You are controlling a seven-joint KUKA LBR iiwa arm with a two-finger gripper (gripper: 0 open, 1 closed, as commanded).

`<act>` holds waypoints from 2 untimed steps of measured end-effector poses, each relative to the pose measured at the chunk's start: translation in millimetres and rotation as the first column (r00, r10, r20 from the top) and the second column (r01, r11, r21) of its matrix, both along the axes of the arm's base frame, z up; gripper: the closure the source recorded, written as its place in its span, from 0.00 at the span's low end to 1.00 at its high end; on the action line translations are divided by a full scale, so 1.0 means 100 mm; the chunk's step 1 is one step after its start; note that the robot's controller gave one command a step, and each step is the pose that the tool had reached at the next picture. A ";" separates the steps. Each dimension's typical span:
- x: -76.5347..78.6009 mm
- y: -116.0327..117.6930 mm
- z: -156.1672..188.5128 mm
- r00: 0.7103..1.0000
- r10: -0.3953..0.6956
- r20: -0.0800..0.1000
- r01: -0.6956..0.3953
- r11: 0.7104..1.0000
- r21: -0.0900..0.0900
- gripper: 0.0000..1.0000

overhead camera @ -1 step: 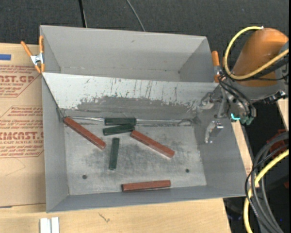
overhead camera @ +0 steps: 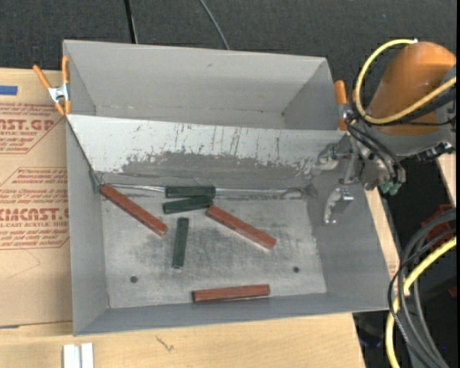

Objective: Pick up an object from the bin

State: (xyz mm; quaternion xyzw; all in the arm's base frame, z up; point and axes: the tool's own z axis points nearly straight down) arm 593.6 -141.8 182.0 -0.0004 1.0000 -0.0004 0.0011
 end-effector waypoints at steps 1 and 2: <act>-0.27 0.32 -0.72 1.000 0.031 0.003 -0.031 1.000 0.000 0.00; -0.16 0.95 -1.05 1.000 -0.028 0.006 0.028 1.000 0.000 1.00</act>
Offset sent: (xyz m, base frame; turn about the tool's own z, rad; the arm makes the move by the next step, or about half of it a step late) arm -0.0197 0.0948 -0.1120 0.0295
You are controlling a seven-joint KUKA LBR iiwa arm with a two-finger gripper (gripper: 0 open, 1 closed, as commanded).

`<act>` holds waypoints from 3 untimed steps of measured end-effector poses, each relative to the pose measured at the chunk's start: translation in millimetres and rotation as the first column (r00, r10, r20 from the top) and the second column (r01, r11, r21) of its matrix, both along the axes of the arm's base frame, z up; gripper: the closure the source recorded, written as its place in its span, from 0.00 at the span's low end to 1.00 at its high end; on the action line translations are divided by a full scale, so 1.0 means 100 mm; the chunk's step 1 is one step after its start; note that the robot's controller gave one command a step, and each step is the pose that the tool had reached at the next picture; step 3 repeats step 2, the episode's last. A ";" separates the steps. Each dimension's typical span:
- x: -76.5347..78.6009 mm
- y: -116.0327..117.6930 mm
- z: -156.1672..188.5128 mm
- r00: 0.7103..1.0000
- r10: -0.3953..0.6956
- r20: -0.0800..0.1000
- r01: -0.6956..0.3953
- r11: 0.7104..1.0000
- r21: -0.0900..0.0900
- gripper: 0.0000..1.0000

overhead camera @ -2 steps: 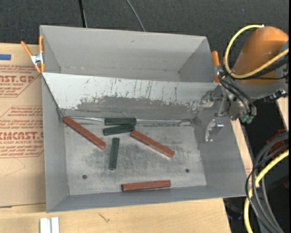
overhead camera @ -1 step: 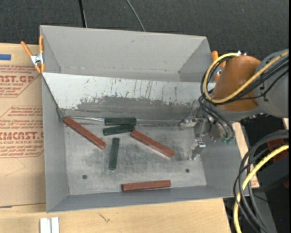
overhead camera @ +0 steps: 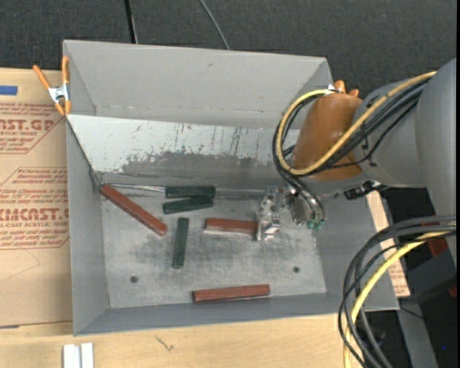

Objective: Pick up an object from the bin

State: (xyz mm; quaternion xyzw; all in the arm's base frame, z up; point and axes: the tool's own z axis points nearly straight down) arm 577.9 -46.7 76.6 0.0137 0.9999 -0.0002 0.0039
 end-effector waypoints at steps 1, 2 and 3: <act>0.00 0.00 0.00 1.000 0.000 0.000 0.000 1.000 0.000 1.00; -0.10 -0.17 1.89 1.000 -0.001 0.003 0.001 1.000 0.000 1.00; -0.10 -0.17 1.89 1.000 -0.001 0.003 0.001 1.000 0.000 1.00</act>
Offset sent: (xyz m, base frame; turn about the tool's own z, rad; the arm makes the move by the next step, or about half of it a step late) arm -0.0111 -0.0177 0.1845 0.0018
